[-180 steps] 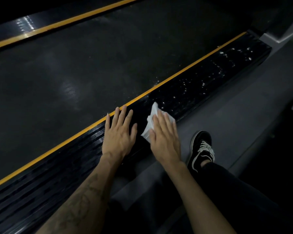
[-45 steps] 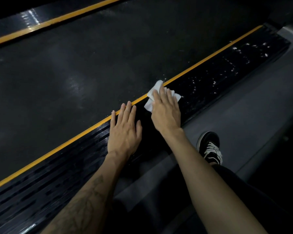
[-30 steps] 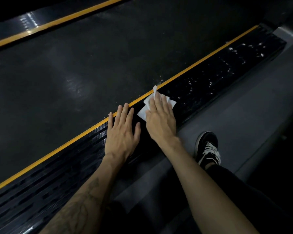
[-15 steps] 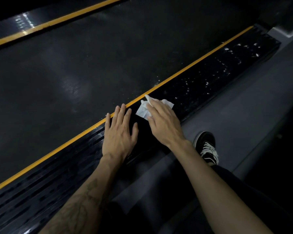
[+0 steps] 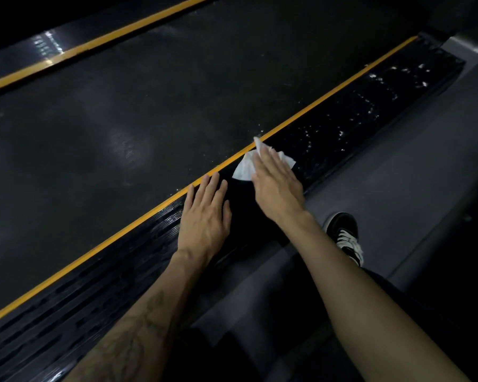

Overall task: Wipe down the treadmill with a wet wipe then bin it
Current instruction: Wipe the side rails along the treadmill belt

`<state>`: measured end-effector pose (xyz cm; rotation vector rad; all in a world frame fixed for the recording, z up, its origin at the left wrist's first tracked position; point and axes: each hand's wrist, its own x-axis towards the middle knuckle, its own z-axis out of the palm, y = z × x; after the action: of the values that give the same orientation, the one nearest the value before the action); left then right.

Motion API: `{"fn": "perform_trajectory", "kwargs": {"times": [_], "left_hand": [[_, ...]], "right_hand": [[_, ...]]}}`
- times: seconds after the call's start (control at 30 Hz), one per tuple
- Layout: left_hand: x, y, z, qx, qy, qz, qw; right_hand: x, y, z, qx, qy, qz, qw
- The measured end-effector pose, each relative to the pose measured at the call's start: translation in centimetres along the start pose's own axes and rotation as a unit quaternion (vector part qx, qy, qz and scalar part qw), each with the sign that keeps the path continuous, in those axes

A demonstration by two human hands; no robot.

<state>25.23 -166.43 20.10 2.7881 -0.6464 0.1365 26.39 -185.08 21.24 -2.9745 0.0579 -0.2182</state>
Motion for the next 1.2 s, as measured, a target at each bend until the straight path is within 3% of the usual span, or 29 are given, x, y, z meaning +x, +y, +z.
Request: {"fn": "perform_trajectory", "kwargs": {"times": [0.1, 0.2, 0.3, 0.4, 0.53, 0.7, 0.9, 1.07, 1.2], "left_hand": [[0.2, 1.9, 0.1, -0.011, -0.001, -0.056, 0.998], [0.5, 3.4, 0.3, 0.015, -0.027, -0.084, 0.996], [0.6, 3.3, 0.4, 0.025, -0.048, -0.070, 0.996], [0.8, 3.1, 0.5, 0.029, -0.055, -0.061, 0.996], [1.2, 3.5, 0.6, 0.031, -0.063, -0.069, 0.995], [1.4, 3.5, 0.8, 0.030, -0.061, -0.071, 0.995], [1.5, 3.6, 0.8, 0.027, -0.059, -0.077, 0.995], [1.6, 3.5, 0.9, 0.027, -0.054, -0.074, 0.995], [1.6, 3.6, 0.9, 0.030, -0.056, -0.078, 0.995]], "right_hand": [[-0.9, 0.6, -0.7, 0.031, -0.014, 0.067, 0.997], [-3.3, -0.6, -0.3, 0.022, 0.009, 0.036, 0.999], [-1.9, 0.2, 0.0, 0.016, 0.002, -0.011, 1.000], [-0.2, 1.7, -0.2, 0.008, -0.028, 0.021, 0.999], [-2.7, -0.2, -0.4, 0.005, -0.005, 0.085, 0.996], [-1.4, -0.9, 0.2, 0.024, -0.012, 0.042, 0.999], [-4.1, -0.8, 0.4, 0.002, 0.023, 0.107, 0.994], [-2.3, 0.2, 0.5, 0.006, 0.023, 0.054, 0.998], [-3.2, 1.3, -0.2, 0.005, 0.009, 0.100, 0.995]]}}
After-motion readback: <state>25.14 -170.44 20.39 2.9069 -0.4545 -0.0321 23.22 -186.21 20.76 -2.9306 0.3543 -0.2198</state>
